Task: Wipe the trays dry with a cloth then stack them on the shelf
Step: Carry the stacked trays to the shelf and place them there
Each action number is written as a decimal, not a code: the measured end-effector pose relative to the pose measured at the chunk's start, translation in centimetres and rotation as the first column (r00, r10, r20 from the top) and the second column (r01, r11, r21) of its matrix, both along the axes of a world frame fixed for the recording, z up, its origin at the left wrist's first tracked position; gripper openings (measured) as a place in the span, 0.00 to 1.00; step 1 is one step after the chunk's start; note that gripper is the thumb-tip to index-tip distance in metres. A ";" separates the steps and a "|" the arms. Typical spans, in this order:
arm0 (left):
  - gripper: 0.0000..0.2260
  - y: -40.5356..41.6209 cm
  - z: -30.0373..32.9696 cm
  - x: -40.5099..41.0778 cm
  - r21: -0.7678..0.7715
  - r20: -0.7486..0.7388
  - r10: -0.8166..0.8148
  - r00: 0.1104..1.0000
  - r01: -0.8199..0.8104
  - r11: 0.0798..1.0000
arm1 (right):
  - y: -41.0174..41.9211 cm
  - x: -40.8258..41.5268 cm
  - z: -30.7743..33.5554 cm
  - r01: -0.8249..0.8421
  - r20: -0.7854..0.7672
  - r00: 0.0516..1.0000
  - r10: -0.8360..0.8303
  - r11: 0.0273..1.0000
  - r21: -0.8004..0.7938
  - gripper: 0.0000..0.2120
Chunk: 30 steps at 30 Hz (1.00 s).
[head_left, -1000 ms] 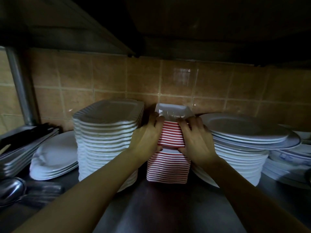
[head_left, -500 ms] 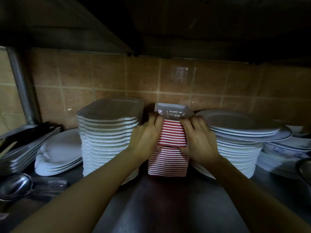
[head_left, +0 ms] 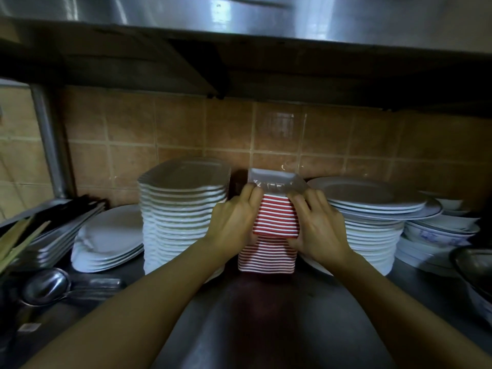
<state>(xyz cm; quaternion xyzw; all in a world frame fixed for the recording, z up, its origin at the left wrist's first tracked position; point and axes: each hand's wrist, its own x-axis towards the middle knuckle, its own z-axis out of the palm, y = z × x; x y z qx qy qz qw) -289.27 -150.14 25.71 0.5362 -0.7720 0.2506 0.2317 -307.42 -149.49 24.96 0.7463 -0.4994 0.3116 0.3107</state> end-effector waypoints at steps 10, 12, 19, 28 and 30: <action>0.53 0.4 -0.7 1.0 0.070 -0.208 -0.076 0.975 0.093 0.993 | 0.7 0.3 -0.2 0.014 0.013 1.000 -0.015 0.999 0.051 0.37; 0.58 0.6 -0.5 1.3 0.133 -0.403 -0.103 0.909 0.170 0.977 | 0.6 0.3 -0.3 0.011 0.018 1.000 -0.012 0.999 0.037 0.37; 0.42 -0.3 1.4 0.3 0.309 -0.887 0.077 0.456 0.461 0.832 | 0.3 0.2 -0.8 -0.002 0.018 1.000 0.002 1.000 -0.001 0.40; 0.25 -1.1 3.0 -0.4 0.501 -0.821 0.542 0.182 0.686 0.528 | 0.2 0.0 -1.0 -0.014 0.006 1.000 0.015 0.998 -0.058 0.40; 0.19 -1.3 3.2 -0.5 0.495 -0.827 0.527 0.193 0.695 0.522 | 0.1 0.0 -1.0 -0.012 0.005 1.000 0.013 0.998 -0.068 0.40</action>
